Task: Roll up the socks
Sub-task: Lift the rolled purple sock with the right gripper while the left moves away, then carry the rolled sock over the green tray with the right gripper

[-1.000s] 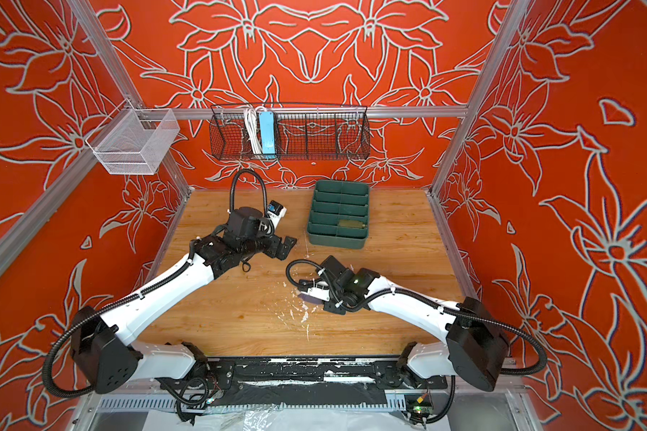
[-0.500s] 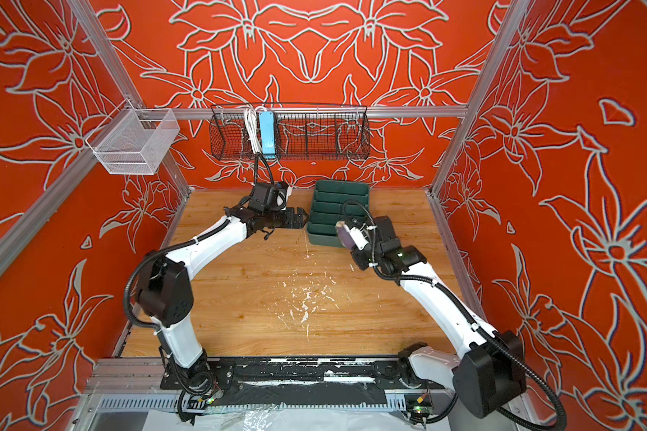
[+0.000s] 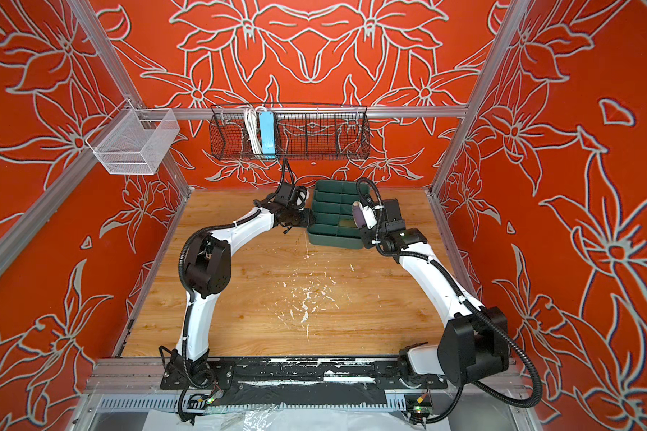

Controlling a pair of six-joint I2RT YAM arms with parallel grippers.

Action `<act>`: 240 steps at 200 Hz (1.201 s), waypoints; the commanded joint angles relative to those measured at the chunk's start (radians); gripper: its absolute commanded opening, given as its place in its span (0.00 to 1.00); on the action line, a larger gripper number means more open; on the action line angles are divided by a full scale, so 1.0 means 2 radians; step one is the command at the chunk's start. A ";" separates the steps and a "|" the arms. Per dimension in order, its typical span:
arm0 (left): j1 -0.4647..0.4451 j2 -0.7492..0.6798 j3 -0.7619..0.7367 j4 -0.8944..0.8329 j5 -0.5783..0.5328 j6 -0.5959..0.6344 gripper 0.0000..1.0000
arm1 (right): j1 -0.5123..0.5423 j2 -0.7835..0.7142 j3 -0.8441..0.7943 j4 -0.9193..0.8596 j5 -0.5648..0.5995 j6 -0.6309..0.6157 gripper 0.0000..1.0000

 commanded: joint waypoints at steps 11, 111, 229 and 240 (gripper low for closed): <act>-0.021 0.036 0.048 -0.045 -0.034 0.031 0.25 | 0.001 0.017 -0.001 0.009 -0.009 -0.005 0.00; -0.025 0.020 0.021 -0.071 -0.113 0.059 0.03 | 0.001 -0.009 -0.013 0.006 -0.055 -0.021 0.00; -0.028 -0.289 -0.354 -0.048 -0.119 0.037 0.04 | 0.084 0.075 0.083 -0.115 -0.196 -0.100 0.00; -0.028 -0.315 -0.391 -0.041 -0.119 0.025 0.05 | 0.099 0.086 0.087 -0.115 -0.195 -0.109 0.00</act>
